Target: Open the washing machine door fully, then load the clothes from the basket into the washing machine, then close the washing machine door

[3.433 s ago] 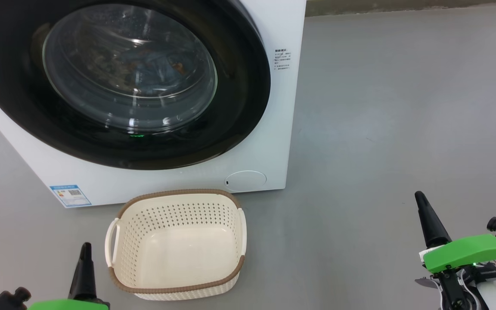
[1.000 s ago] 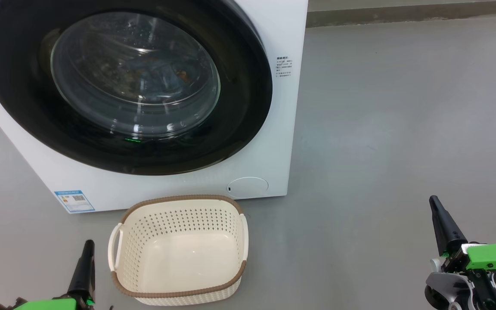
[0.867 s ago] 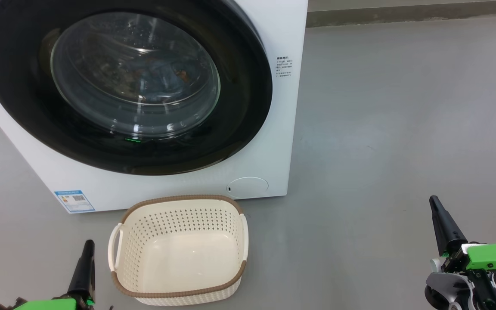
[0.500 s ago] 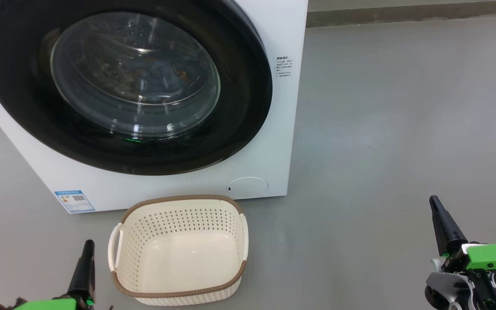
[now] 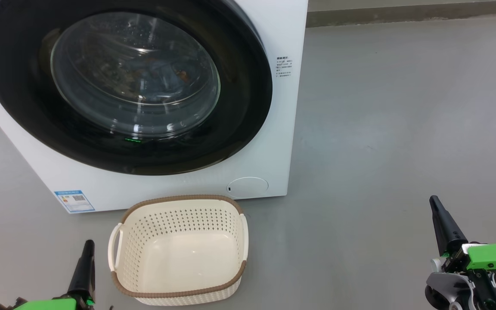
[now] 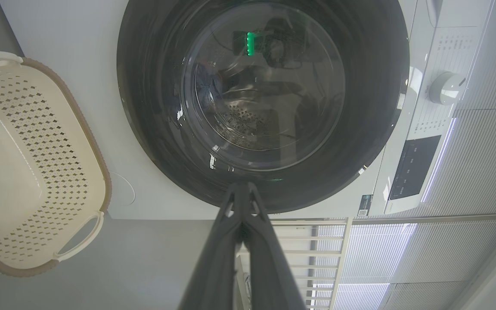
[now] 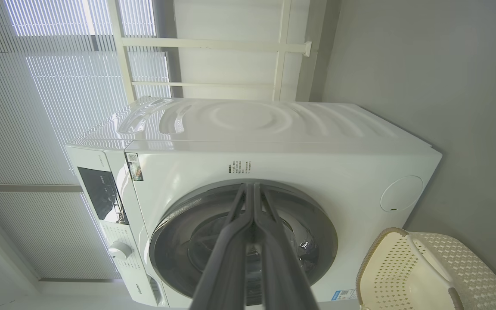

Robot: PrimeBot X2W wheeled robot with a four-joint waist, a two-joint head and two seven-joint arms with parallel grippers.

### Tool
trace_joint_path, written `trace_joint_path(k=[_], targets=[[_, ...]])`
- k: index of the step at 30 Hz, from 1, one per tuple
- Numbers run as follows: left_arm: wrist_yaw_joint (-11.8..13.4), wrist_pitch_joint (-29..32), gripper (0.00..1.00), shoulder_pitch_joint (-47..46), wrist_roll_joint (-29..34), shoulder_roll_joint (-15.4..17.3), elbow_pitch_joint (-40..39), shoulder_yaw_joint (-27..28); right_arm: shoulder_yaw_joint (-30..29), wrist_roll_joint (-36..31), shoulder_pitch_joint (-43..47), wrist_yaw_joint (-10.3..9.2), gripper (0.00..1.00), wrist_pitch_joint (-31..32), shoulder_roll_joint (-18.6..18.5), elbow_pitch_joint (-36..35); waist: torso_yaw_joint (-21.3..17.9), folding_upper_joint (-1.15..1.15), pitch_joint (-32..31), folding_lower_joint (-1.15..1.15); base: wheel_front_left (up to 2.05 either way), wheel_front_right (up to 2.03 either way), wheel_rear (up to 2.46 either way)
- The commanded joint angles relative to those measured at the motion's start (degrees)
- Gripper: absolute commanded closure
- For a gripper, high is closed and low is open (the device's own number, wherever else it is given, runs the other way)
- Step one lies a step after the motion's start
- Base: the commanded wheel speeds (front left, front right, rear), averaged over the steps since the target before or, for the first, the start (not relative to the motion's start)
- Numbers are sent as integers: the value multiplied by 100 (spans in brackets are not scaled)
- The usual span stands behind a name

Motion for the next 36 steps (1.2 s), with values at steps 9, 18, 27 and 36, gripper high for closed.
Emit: trace_joint_path(k=[9,18,27,36], targets=[[5,42,100,-221,-44,57,-181,184,88,1,-42,10,100,32,-21,-171,0,0,0,0,0,0,0],[4,42,100,-221,-44,57,-181,184,84,-3,-42,10,100,35,-18,-171,0,0,0,0,0,0,0],[4,42,100,-221,-44,57,-181,184,81,-6,-42,10,100,38,-15,-170,0,0,0,0,0,0,0],[4,42,100,-221,-44,57,-180,184,77,-9,-43,10,100,41,-12,-170,0,0,0,0,0,0,0]])
